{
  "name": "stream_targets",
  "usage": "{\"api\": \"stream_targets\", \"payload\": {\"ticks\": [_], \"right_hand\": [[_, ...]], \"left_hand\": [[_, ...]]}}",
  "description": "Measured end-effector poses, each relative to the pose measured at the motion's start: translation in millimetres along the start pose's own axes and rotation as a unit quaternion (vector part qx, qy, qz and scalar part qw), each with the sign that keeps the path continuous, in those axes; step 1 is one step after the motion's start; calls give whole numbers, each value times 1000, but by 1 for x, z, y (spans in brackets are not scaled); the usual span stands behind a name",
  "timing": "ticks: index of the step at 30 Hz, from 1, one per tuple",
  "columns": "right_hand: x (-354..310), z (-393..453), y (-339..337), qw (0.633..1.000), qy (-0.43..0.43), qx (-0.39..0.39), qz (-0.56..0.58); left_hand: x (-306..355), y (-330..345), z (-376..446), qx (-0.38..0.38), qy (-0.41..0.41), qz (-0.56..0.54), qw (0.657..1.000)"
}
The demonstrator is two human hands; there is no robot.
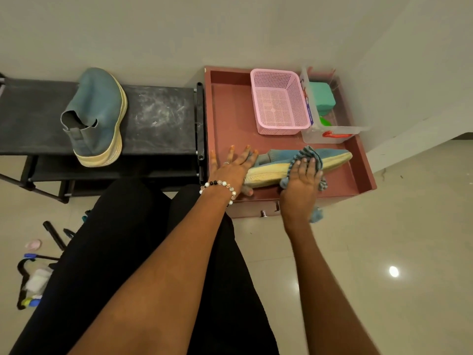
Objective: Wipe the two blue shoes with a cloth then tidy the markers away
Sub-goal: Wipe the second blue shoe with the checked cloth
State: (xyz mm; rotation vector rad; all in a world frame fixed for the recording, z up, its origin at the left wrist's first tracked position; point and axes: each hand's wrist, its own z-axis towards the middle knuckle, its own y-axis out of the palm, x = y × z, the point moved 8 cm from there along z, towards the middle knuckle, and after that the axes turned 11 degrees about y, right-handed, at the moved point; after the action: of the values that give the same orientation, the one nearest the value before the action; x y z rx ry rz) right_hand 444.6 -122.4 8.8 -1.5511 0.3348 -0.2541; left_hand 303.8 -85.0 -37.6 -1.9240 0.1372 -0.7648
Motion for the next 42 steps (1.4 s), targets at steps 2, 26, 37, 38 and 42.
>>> {"api": "stream_targets", "payload": {"ticks": [2,26,37,38,42], "right_hand": [[-20,-15,6,996,36,-37,71],[30,14,-5,997,-46,20,-51],[-2,-12,11,987,-155,-23,29],[0,-11,10,984,-174,-18,16],[5,-4,2,967,-242,31,-70]], "left_hand": [[1,-1,-1,8,-4,1,1000],[15,-9,0,3,20,86,996],[70,-4,16,69,110,198,972],[70,-4,16,69,114,202,970],[68,-8,10,79,122,211,967]]}}
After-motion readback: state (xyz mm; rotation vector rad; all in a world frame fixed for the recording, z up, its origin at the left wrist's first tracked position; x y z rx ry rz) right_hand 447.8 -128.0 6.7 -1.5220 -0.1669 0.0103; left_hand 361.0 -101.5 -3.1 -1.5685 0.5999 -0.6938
